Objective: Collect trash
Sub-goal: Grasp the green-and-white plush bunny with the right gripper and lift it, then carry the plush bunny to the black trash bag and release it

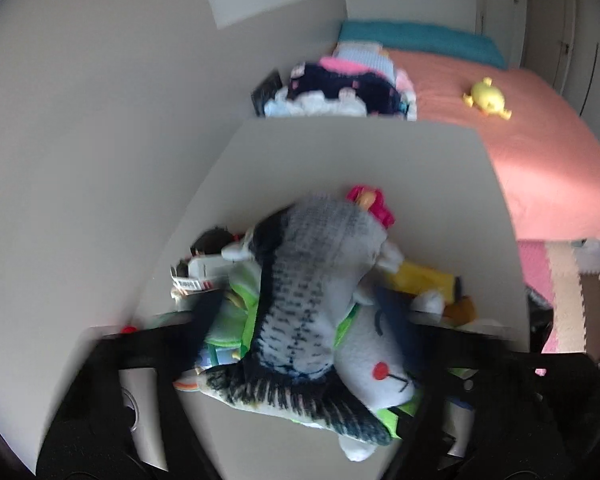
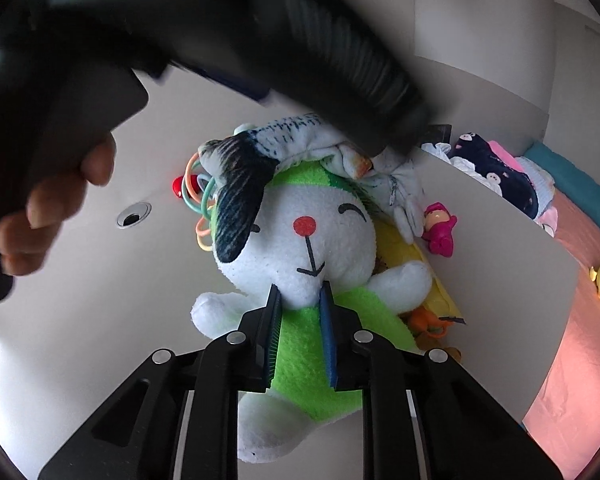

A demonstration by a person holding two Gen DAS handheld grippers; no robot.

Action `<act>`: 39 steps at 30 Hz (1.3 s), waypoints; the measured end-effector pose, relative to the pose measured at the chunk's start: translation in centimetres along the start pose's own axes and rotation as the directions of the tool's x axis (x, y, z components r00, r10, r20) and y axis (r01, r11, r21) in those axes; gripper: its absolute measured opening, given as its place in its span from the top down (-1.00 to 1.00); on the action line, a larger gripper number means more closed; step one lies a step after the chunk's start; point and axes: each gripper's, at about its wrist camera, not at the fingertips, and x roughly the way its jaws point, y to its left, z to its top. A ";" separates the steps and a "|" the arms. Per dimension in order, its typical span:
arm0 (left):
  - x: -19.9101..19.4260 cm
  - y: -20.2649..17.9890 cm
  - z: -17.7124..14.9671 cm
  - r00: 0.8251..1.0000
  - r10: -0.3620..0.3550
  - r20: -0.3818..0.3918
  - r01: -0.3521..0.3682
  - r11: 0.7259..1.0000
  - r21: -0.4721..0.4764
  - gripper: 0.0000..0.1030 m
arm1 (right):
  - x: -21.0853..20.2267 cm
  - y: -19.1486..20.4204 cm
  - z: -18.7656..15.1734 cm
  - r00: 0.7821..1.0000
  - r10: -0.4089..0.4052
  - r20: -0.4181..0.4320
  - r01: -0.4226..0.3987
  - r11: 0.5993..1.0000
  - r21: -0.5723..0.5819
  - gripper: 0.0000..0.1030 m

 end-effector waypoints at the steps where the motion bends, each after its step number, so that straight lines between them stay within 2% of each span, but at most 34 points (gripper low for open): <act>1: 0.2 0.6 0.0 1.000 -0.018 0.000 0.018 0.999 -0.042 0.64 | -0.1 0.0 0.0 1.000 0.000 0.002 0.000 1.000 0.000 0.62; 3: -0.1 0.8 -0.1 0.999 -0.027 0.036 0.029 0.998 -0.057 0.73 | -0.2 0.2 -0.1 1.000 -0.003 0.006 0.003 1.000 -0.003 0.63; 6: -1.7 0.8 -0.2 0.996 0.001 0.090 0.006 0.997 -0.071 0.77 | -1.0 0.0 0.0 1.000 0.000 0.028 0.000 1.000 0.009 0.68; 10: -6.3 0.7 -0.1 0.976 0.031 0.217 -0.005 0.993 -0.116 0.77 | -3.0 -0.5 0.5 0.996 -0.006 0.084 0.004 0.999 0.032 0.72; 18: -14.3 -2.0 0.5 0.936 0.034 0.351 0.001 0.995 -0.099 0.77 | -10.1 -2.8 1.3 0.971 -0.083 0.223 0.066 0.995 0.081 0.73; 21: -16.7 -3.7 1.0 0.917 0.030 0.399 0.009 0.995 -0.096 0.77 | -12.4 -4.3 0.5 0.963 -0.117 0.242 0.092 0.989 0.112 0.73; 28: -19.1 -8.8 2.3 0.896 -0.021 0.444 0.049 0.997 -0.051 0.77 | -17.9 -8.4 -4.2 0.938 -0.237 0.255 0.194 0.964 0.182 0.73; 34: -18.5 -15.0 3.2 0.886 -0.124 0.447 0.128 0.992 0.021 0.77 | -22.5 -14.2 -9.5 0.896 -0.389 0.213 0.319 0.899 0.301 0.73; 39: -17.8 -20.6 3.1 0.877 -0.219 0.428 0.188 0.976 0.114 0.77 | -26.0 -19.8 -14.5 0.841 -0.524 0.133 0.434 0.801 0.413 0.72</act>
